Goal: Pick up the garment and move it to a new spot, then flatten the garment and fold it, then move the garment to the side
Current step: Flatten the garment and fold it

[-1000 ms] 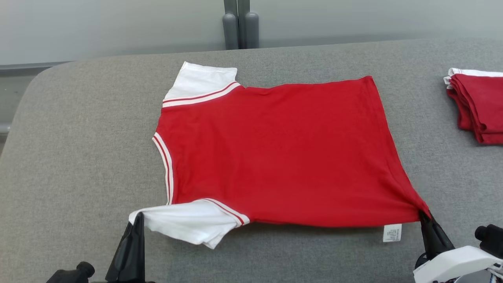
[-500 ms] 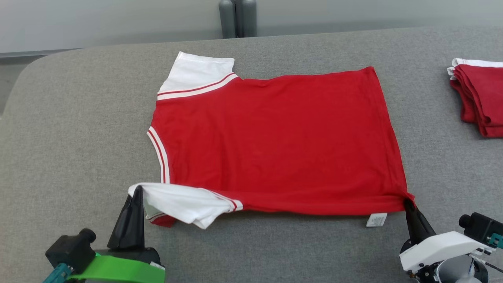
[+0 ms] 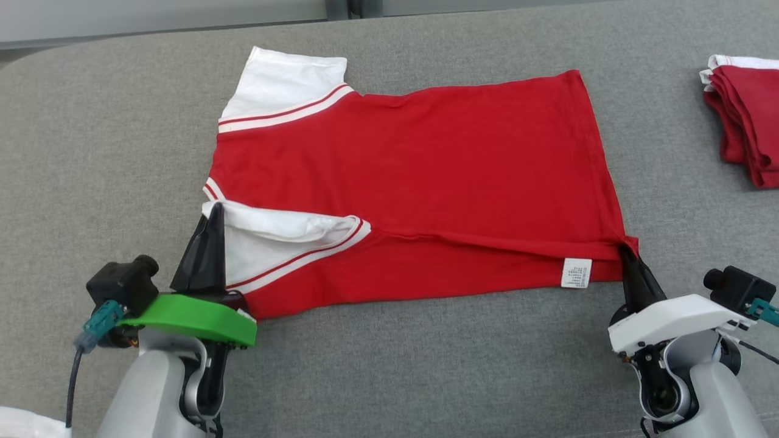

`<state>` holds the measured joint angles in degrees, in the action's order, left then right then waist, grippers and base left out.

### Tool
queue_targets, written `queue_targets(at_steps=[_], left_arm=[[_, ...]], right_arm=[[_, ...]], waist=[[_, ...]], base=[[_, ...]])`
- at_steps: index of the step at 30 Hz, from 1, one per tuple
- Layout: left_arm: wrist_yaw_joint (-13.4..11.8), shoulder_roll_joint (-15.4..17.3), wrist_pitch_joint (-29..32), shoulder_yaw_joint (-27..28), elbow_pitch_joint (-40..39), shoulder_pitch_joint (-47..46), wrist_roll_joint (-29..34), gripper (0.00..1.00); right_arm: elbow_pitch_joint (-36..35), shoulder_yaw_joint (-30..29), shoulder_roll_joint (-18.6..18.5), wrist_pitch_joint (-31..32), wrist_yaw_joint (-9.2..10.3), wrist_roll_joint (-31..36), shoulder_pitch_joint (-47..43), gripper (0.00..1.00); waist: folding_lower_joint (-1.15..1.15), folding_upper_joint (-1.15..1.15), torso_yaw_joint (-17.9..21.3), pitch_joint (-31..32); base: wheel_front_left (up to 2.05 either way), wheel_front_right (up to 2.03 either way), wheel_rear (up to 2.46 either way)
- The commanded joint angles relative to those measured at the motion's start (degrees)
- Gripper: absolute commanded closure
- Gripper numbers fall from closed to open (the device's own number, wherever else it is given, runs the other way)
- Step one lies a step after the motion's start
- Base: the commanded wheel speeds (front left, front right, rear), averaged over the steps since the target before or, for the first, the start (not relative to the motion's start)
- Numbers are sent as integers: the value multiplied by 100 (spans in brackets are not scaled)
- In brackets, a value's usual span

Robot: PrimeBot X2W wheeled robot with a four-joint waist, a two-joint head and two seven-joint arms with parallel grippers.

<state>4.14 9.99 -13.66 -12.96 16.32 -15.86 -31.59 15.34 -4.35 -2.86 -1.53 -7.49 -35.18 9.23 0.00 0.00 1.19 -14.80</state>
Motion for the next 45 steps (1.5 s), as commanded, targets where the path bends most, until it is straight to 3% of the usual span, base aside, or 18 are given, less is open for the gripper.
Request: queue_targets(at_steps=[1, 7, 8, 10, 11, 13, 15, 16, 17, 18, 19, 28, 38, 45], left_arm=[[45, -2, -53, 11, 125, -194, 54, 100], [112, -66, -114, 84, 737, -606, 104, 100], [129, -75, -126, 91, 817, -661, 116, 100], [148, -101, -144, 117, 995, -781, 138, 100], [161, -109, -151, 127, 1082, -850, 159, 100], [188, -130, -160, 147, 1224, -960, 190, 100], [200, -148, -155, 181, 1319, -1069, 224, 100], [212, -159, -155, 194, 1360, -1102, 226, 86], [230, -174, -156, 187, 1421, -1138, 255, 60], [238, -180, -156, 166, 1483, -1164, 274, 23], [248, -190, -156, 138, 1553, -1199, 293, 0], [313, -204, -153, 210, 1605, -1076, 305, 0], [328, -17, -120, 348, 787, -76, 68, 0], [189, 30, 534, 259, 86, 861, -171, 0]], right_arm=[[72, 1, -8, -49, 1, -15, 140, 100], [402, 27, -9, -124, 1, 8, 479, 100], [436, 34, -9, -131, 1, 11, 523, 89], [490, 64, -8, -168, 1, 22, 614, 53], [514, 75, -9, -177, 1, 32, 659, 28], [540, 89, -8, -205, 1, 24, 732, 0], [559, 71, -9, -249, 1, 54, 806, 0], [566, 68, -8, -265, 1, 60, 836, 0], [578, 61, -8, -279, 1, 68, 866, 0], [584, 56, -8, -291, 1, 80, 885, 0], [583, 42, -9, -326, 1, 92, 899, 0], [290, -256, -9, -644, 1, 358, 728, 0], [-509, -463, -8, -891, 1, 1124, 235, 0], [-853, -441, -9, -755, 1, 1225, -300, 0]], waist=[[0, 0, 23, -119], [0, 0, 16, -221], [0, 0, 12, -230], [0, 0, 6, -252], [0, 0, 2, -263], [0, 0, -2, -279], [0, 0, -4, -289], [0, 0, -5, -291], [0, 0, -6, -289], [0, 0, -6, -286], [0, 0, -5, -279], [0, 0, -29, -154], [0, 0, -103, 135], [0, 0, -205, 330]], base=[[0, 0, 0], [0, 0, 0], [0, 0, 0], [0, 0, 0], [0, 0, 0], [0, 0, 0], [0, 0, 0], [0, 0, 0], [0, 0, 0], [0, 0, 0], [0, 0, 0], [0, 0, 0], [0, 0, 0], [0, 0, 0]])
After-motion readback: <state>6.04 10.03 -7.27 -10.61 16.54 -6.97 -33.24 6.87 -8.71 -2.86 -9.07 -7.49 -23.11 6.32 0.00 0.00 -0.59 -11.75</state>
